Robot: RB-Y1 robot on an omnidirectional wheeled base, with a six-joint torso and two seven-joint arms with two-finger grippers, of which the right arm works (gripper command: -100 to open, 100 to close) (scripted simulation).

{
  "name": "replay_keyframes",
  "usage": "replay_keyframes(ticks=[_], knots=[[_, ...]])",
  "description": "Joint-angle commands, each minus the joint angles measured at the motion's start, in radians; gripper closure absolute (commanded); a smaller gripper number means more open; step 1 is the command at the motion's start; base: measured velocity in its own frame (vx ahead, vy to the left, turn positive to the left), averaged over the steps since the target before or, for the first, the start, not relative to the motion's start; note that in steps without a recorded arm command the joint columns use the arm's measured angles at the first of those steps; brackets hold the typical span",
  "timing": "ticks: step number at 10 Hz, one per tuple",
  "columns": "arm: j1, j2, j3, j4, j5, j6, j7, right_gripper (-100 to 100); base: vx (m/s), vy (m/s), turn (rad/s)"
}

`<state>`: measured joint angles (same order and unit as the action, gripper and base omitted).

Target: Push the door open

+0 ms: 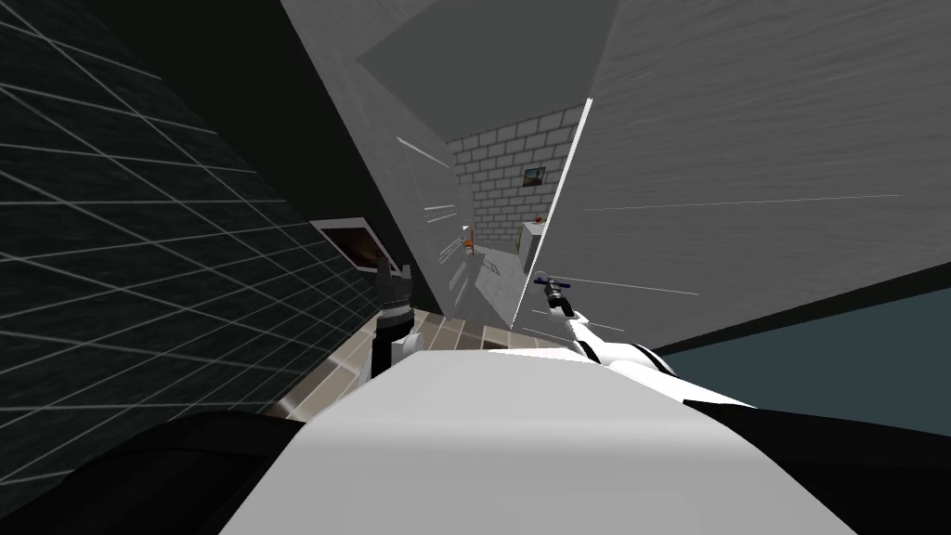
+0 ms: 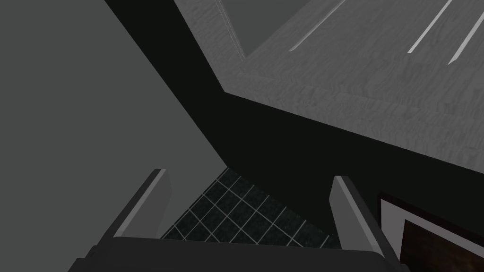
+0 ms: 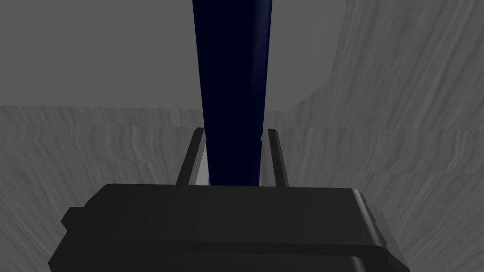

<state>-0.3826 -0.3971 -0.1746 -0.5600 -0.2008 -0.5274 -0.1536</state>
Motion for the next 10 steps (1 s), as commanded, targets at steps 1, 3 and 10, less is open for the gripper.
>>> replay_keyframes(ticks=[1,3,10], knots=[[0.010,-0.008,-0.020,-0.038,-0.004,0.013,0.010,100,0.155,0.013,-0.008],[0.016,-0.011,-0.055,-0.034,-0.008,0.014,0.025,100,0.176,0.030,-0.018],[0.032,-0.019,-0.155,-0.025,-0.020,0.018,0.069,100,0.177,0.013,-0.019]])
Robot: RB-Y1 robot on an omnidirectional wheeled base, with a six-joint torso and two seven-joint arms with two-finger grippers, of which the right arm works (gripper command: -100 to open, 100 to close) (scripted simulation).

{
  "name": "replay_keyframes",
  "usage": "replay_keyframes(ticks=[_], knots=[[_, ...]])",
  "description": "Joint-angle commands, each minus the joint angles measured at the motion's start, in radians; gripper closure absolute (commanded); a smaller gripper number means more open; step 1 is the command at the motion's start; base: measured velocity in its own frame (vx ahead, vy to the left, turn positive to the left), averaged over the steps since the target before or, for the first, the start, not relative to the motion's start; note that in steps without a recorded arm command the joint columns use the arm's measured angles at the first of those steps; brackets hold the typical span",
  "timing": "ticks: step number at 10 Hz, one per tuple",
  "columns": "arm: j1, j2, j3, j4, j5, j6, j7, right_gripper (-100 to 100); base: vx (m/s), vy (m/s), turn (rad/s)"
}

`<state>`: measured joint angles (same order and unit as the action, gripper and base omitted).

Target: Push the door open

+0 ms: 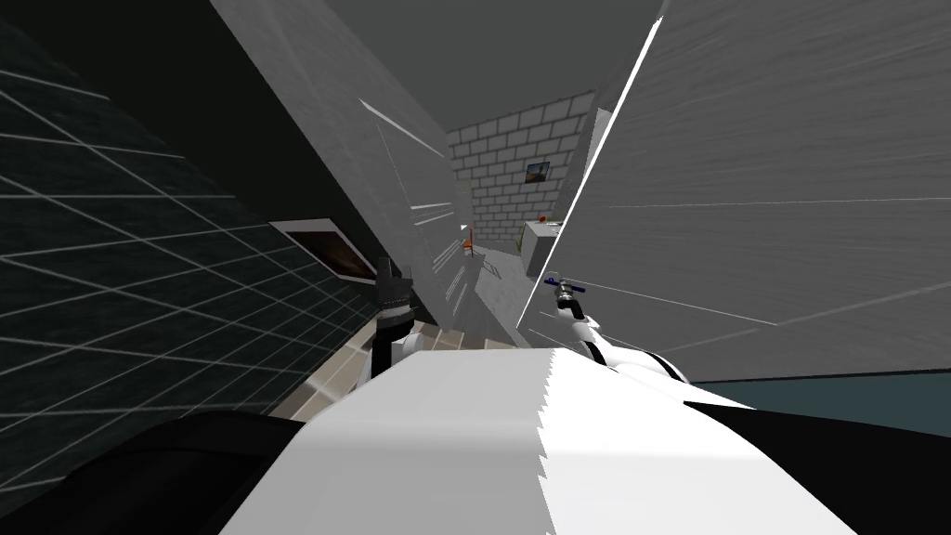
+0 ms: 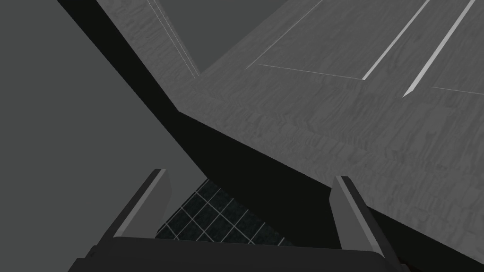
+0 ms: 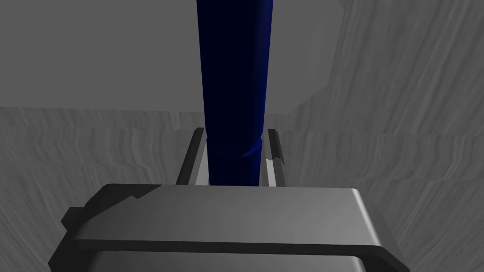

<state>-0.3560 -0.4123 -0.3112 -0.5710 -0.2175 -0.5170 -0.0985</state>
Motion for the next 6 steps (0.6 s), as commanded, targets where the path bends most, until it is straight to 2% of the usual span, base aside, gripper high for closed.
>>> replay_keyframes(ticks=[1,3,4,6], knots=[[0.009,-0.005,-0.036,-0.013,-0.006,0.008,0.022,100,0.155,0.032,-0.021],[0.014,-0.008,-0.072,-0.009,-0.010,0.009,0.037,100,0.176,0.011,-0.032],[0.014,-0.008,-0.072,-0.009,-0.010,0.009,0.037,100,0.138,0.012,-0.030],[0.014,-0.008,-0.072,-0.009,-0.010,0.009,0.037,100,0.030,-0.001,0.004]])
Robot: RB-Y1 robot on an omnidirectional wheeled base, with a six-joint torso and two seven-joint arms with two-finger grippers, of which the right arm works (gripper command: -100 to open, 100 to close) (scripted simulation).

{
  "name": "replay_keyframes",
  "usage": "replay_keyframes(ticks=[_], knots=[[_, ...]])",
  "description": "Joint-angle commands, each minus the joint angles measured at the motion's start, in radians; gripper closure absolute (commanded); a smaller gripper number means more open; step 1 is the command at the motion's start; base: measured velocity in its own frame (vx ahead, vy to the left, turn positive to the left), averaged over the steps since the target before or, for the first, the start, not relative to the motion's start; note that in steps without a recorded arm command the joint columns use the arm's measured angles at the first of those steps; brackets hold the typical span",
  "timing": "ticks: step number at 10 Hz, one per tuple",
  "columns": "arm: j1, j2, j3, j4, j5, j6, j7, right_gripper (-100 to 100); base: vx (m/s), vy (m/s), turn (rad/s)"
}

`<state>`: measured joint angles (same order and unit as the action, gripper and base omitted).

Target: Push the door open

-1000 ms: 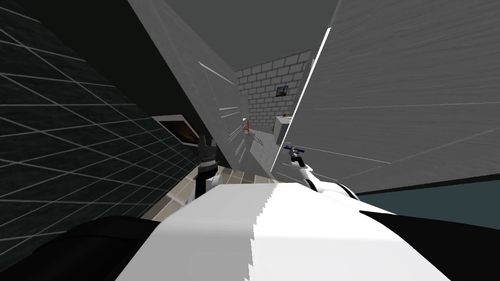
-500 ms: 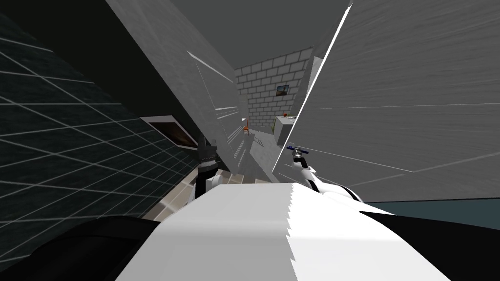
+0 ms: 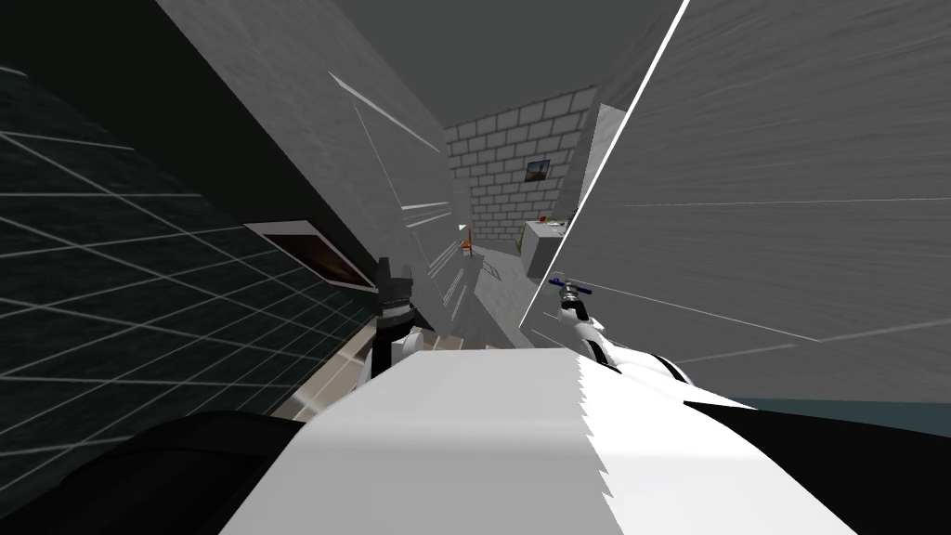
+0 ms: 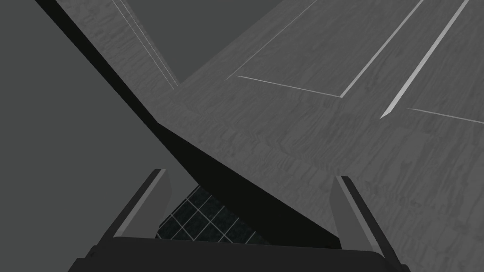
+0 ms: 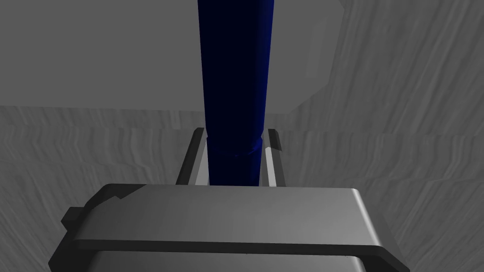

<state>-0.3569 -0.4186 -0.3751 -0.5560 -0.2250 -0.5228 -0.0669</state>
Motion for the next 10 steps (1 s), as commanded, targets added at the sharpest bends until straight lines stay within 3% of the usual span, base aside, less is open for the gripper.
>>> replay_keyframes(ticks=[1,5,10], knots=[[0.020,-0.004,-0.034,-0.022,-0.005,0.016,0.017,100,0.080,0.011,0.001],[0.025,-0.006,-0.068,-0.019,-0.009,0.018,0.032,100,0.141,0.021,-0.032],[0.038,-0.013,-0.148,-0.011,-0.019,0.021,0.067,100,0.173,0.013,-0.028]])
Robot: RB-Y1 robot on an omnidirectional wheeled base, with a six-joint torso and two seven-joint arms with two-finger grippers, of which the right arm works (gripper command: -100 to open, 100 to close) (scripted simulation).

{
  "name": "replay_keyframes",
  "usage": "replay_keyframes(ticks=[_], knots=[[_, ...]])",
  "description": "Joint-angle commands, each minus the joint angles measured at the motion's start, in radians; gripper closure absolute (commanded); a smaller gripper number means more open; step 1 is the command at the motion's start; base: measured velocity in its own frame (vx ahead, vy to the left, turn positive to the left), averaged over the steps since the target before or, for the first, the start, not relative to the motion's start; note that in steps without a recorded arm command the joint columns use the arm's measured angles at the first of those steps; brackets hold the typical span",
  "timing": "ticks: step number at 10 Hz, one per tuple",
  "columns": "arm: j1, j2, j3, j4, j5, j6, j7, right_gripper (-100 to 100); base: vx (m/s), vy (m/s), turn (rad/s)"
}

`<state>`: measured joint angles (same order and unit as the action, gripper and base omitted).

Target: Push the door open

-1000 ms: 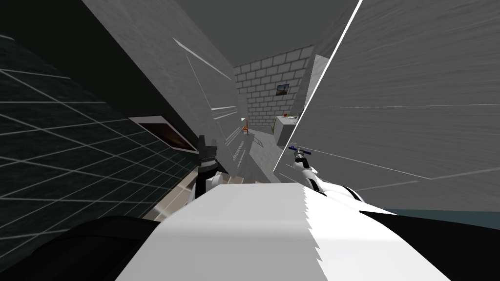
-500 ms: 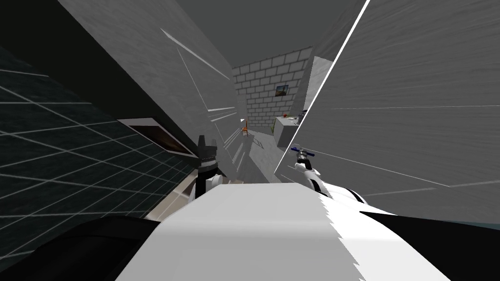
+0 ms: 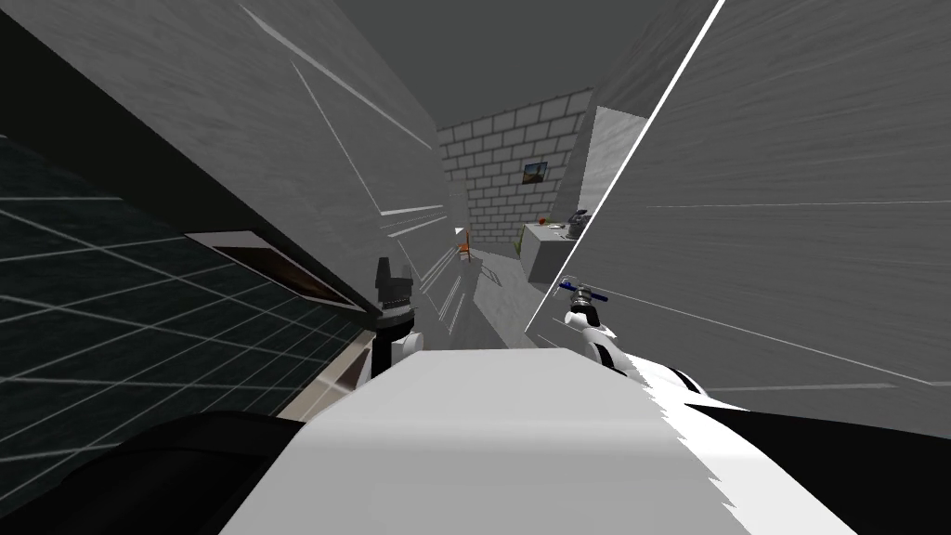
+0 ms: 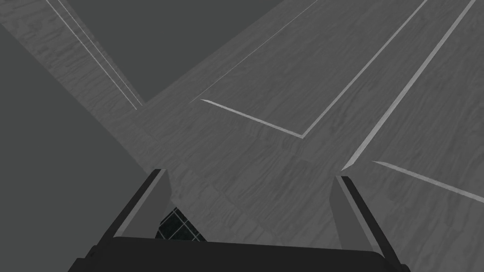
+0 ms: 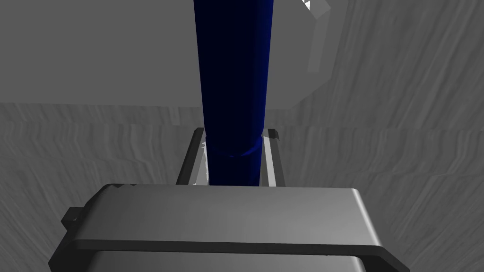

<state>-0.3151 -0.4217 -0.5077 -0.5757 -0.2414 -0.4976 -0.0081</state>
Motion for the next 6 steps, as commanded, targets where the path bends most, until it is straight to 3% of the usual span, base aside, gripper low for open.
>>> replay_keyframes(ticks=[1,3,4,6], knots=[[-0.001,-0.011,-0.032,0.010,-0.004,-0.004,0.016,100,0.213,0.022,-0.049],[0.003,-0.013,-0.060,0.012,-0.007,-0.003,0.028,100,0.205,0.014,-0.028],[0.011,-0.005,-0.050,-0.004,-0.007,0.008,0.024,100,0.087,0.003,-0.022],[0.017,-0.014,-0.073,0.001,-0.015,0.004,0.032,100,0.165,-0.037,-0.044]])
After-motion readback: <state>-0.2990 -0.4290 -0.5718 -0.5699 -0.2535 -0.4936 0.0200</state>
